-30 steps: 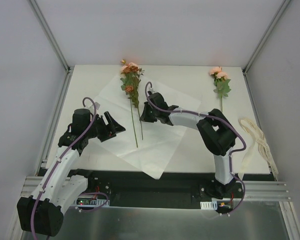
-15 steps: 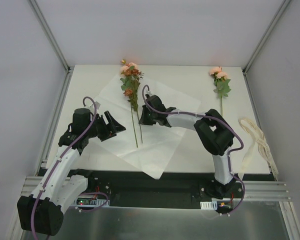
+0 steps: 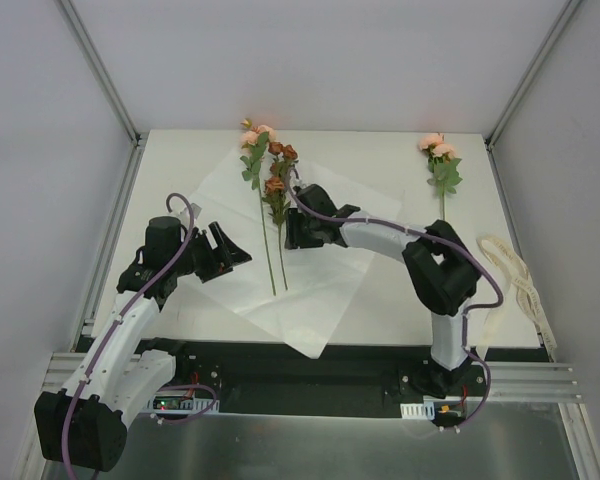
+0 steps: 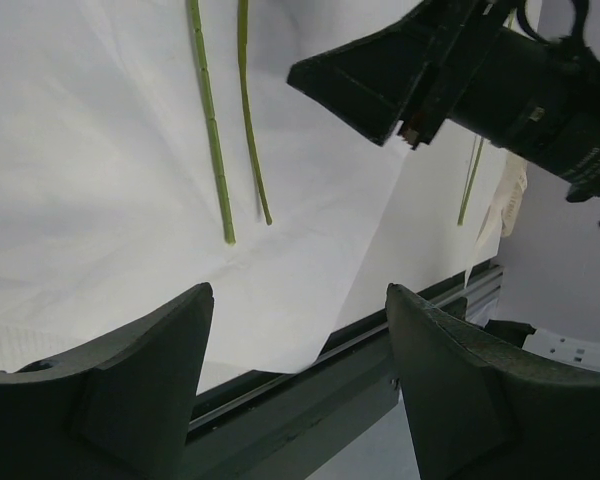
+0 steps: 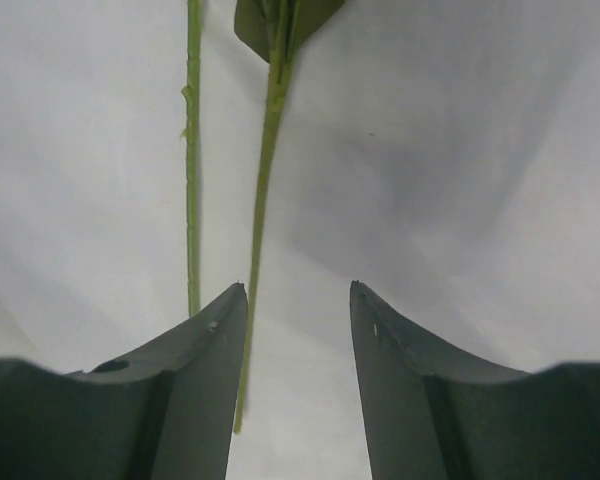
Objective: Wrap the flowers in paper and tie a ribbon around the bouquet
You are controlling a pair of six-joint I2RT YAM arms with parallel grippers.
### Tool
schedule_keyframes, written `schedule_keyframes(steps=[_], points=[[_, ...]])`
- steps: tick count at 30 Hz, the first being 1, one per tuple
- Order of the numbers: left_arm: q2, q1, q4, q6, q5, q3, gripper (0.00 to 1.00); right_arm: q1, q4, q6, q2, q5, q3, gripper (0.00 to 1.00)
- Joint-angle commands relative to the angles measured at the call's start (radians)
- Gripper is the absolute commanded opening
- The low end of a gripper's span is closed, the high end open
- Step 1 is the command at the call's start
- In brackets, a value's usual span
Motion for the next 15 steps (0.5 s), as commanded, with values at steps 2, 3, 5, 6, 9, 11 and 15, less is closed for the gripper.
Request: schedule_keyframes(steps=[2, 3, 5, 6, 9, 11, 15], points=[[0.008, 0.005, 0.023, 0.054, 0.045, 0.023, 0.7, -0.182, -0.29, -0.231, -0.242, 0.055, 0.016, 0.51], [0.023, 0.005, 0.027, 0.06, 0.054, 0.026, 0.71, -0.231, -0.323, -0.257, -0.262, 0.053, -0.001, 0.51], [0.047, 0.004, 0.038, 0.075, 0.098, 0.034, 0.71, -0.39, -0.42, -0.316, -0.302, 0.04, -0.035, 0.52], [0.075, 0.005, 0.044, 0.08, 0.121, 0.036, 0.71, -0.443, -0.456, -0.352, -0.308, 0.04, -0.039, 0.53], [0.126, 0.004, 0.065, 0.094, 0.193, 0.043, 0.71, -0.639, -0.528, -0.397, -0.332, 0.055, -0.082, 0.59], [0.138, 0.002, 0.075, 0.098, 0.213, 0.045, 0.72, -0.752, -0.515, -0.435, -0.336, 0.058, -0.111, 0.67], [0.133, 0.002, 0.078, 0.105, 0.22, 0.051, 0.71, -0.902, -0.496, -0.469, -0.262, -0.018, -0.105, 0.67]])
